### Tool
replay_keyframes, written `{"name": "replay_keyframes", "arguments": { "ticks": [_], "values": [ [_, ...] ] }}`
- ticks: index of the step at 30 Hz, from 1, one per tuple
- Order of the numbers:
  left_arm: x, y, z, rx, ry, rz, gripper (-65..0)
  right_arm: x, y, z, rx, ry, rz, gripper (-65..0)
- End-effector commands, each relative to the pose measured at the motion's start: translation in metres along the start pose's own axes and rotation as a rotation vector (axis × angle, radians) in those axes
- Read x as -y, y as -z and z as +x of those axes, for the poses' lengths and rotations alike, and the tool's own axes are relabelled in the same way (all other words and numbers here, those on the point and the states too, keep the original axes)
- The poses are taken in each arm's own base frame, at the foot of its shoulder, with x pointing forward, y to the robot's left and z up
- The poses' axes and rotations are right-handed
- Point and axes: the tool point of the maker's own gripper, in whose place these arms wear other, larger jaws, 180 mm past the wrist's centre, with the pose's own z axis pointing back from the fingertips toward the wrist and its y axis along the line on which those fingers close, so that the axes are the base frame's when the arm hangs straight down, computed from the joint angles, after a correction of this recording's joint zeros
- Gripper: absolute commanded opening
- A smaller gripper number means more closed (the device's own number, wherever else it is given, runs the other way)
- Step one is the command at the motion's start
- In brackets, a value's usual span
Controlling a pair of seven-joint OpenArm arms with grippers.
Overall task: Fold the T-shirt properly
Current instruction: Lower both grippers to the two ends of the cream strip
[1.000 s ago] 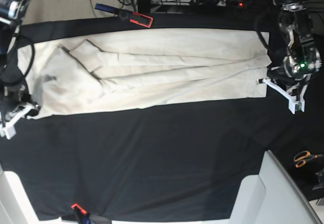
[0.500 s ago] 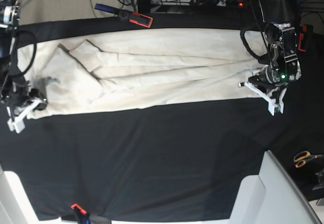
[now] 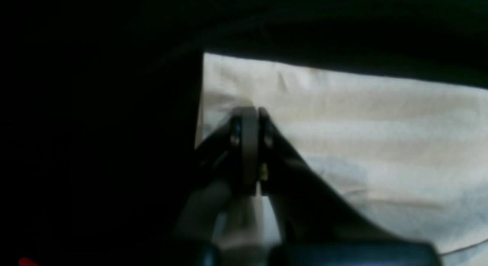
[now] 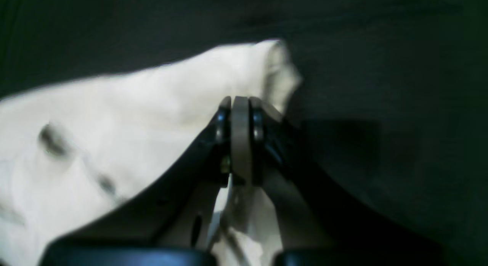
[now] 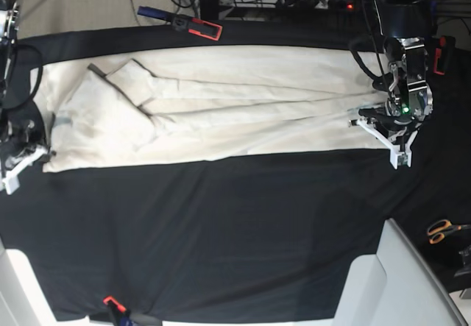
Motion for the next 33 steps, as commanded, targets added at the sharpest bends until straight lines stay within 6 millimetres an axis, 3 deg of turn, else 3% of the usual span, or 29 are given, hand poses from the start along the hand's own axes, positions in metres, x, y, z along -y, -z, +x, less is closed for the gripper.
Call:
{"name": "replay_keyframes", "arguments": {
  "ticks": [1, 4, 8, 10, 14, 16, 18, 21, 23, 27, 33],
  "values": [
    [-0.012, -0.005, 0.004, -0.005, 0.022, 0.039, -65.0, 0.01, -0.009, 0.027, 0.067, -0.008, -0.019, -64.5],
    [-0.012, -0.022, 0.017, 0.011, 0.035, 0.044, -65.0, 0.008, -0.012, 0.033, 0.082, -0.026, -0.009, -64.7],
    [-0.007, -0.061, 0.057, 0.121, 0.067, 0.05, -65.0, -0.001, -0.026, 0.041, 0.131, -0.102, 0.006, -64.8],
    [-0.02, -0.081, 0.074, 0.173, 0.039, 0.083, -65.0, -0.01, -0.036, 0.041, 0.157, -0.161, 0.014, -64.8],
    [-0.055, -0.115, 0.088, 0.2, -0.025, 0.164, -65.0, -0.033, -0.059, 0.03, 0.192, -0.28, 0.036, -64.8],
    [-0.065, -0.122, 0.084, 0.179, -0.043, 0.187, -65.0, -0.043, -0.07, 0.021, 0.196, -0.325, 0.049, -64.8],
    [-0.073, -0.123, 0.067, 0.139, -0.012, 0.195, -65.0, -0.051, -0.082, 0.012, 0.204, -0.364, 0.057, -64.8],
    [-0.071, -0.122, 0.045, 0.086, 0.106, 0.146, -65.0, -0.055, -0.095, 0.0, 0.221, -0.357, 0.055, -64.8],
    [-0.071, -0.124, 0.035, 0.07, 0.145, 0.09, -65.0, -0.051, -0.104, -0.005, 0.241, -0.327, 0.039, -64.8],
    [-0.075, -0.132, 0.014, 0.084, 0.041, -0.007, -65.0, -0.044, -0.108, -0.019, 0.226, -0.3, 0.022, -64.8],
    [-0.068, -0.139, -0.007, 0.103, -0.126, -0.195, -22.5, -0.041, -0.109, -0.041, 0.177, -0.297, 0.024, -64.8]
  ]
}}
